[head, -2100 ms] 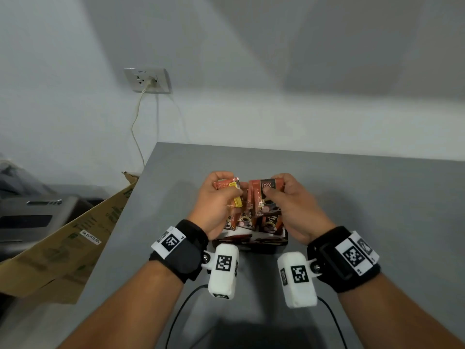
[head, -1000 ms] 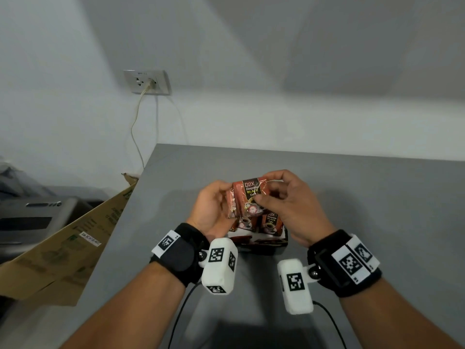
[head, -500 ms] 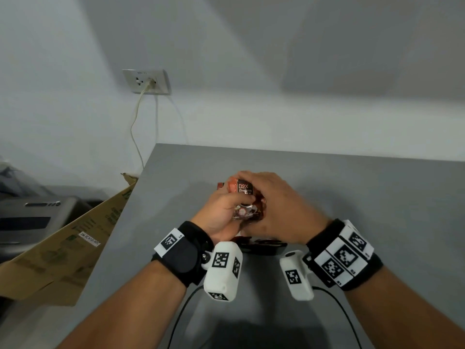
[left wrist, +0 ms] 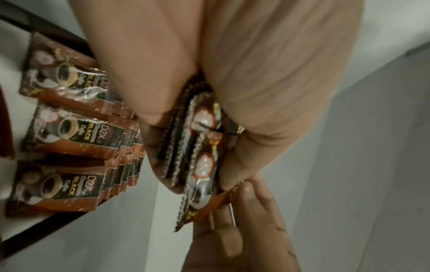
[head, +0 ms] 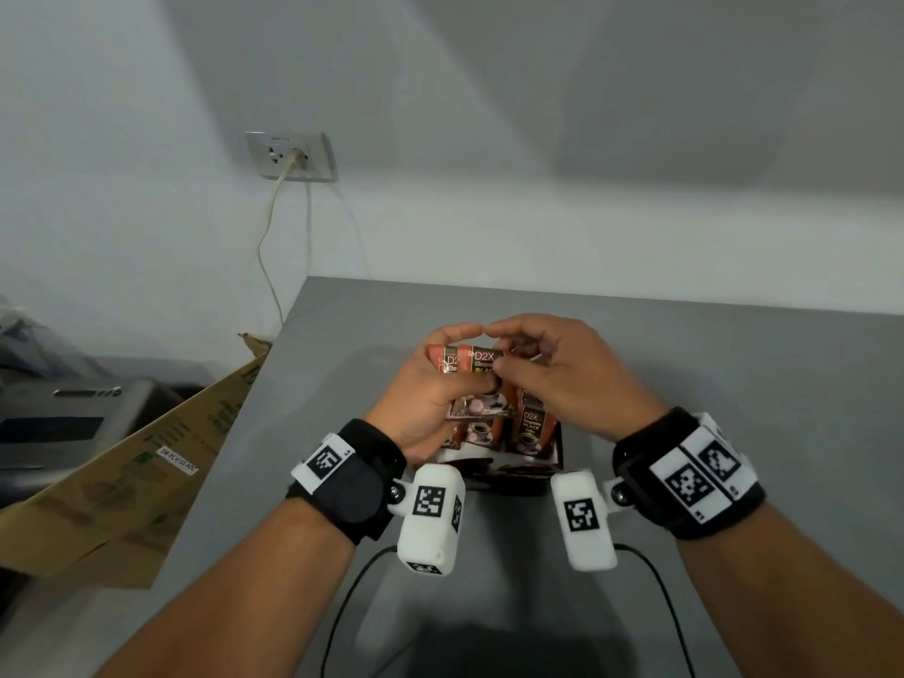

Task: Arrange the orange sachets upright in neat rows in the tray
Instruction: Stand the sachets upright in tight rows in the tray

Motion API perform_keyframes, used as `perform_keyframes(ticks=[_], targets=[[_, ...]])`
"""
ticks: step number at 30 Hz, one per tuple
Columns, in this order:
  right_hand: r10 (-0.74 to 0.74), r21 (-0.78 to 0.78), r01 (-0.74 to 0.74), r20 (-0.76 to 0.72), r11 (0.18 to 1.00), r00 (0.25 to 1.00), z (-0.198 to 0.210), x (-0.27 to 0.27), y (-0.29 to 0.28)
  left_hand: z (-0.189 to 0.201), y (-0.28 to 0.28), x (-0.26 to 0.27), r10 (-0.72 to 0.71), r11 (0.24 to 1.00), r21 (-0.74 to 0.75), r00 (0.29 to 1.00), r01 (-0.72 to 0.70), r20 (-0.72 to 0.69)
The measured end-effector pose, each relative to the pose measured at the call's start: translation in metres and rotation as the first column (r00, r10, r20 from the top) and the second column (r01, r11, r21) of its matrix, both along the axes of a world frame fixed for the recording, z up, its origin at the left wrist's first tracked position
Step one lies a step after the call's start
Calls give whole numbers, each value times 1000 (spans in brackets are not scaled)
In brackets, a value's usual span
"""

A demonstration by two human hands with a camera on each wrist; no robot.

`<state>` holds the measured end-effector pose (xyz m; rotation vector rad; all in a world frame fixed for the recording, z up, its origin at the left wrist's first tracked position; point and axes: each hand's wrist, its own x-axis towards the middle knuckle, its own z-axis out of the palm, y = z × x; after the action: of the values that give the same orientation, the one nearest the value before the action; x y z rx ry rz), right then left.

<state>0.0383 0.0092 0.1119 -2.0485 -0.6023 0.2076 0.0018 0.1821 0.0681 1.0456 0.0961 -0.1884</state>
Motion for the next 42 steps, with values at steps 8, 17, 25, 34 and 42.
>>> perform_keyframes(ticks=[8,17,25,34,42], targets=[[-115,-199,113,2,973,993,-19,30,-24,-6,21,10,245,965,126,964,-232,-106],[-72,-524,22,-75,851,995,-98,30,-30,-30,29,3,256,938,279,955,-207,-152],[-38,-550,67,64,832,997,-111,27,-29,-30,28,1,230,943,284,957,-174,-175],[-26,-536,97,138,839,990,-112,24,-35,-28,24,-4,197,959,246,952,-138,-233],[-74,-123,68,-43,990,996,-47,14,-17,-26,8,-1,80,940,339,993,-46,-86]])
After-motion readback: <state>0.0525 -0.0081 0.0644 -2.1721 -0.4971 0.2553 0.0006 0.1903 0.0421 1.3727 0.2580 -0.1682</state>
